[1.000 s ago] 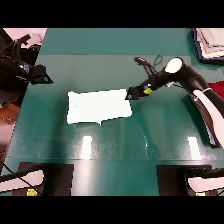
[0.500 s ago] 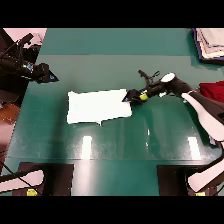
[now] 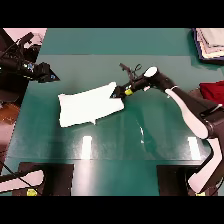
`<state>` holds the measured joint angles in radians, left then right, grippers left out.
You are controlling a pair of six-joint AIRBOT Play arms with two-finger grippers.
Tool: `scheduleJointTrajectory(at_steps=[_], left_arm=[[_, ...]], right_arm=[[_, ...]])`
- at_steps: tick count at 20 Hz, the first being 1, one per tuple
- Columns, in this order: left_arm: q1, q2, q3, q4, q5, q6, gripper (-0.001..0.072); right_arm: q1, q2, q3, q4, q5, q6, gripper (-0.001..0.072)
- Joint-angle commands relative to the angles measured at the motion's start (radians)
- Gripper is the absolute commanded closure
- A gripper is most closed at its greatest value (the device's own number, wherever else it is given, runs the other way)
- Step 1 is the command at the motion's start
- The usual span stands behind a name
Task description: Fold the shirts.
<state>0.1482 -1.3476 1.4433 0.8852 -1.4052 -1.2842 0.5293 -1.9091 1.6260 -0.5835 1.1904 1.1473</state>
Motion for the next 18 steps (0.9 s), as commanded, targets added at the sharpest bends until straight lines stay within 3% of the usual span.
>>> scheduleJointTrajectory(at_steps=[1,7,13,18], left_arm=[[-0.060,0.000,0.000,-0.006,0.009,0.002,0.0684],[-0.263,0.000,0.000,-0.006,0.151,0.001,0.0684],[-0.389,0.000,0.000,-0.007,0.224,0.001,0.0683],[-0.406,-0.001,0.000,-0.006,0.224,-0.021,0.0684]], right_arm=[[-0.085,0.105,0.048,-0.147,0.036,0.099,0.0696],[-0.462,0.393,0.048,-0.411,0.103,0.181,0.0696],[-0.863,0.446,0.049,-0.412,0.051,0.180,0.0696],[-1.011,0.446,0.049,-0.402,-0.066,0.180,0.0697]])
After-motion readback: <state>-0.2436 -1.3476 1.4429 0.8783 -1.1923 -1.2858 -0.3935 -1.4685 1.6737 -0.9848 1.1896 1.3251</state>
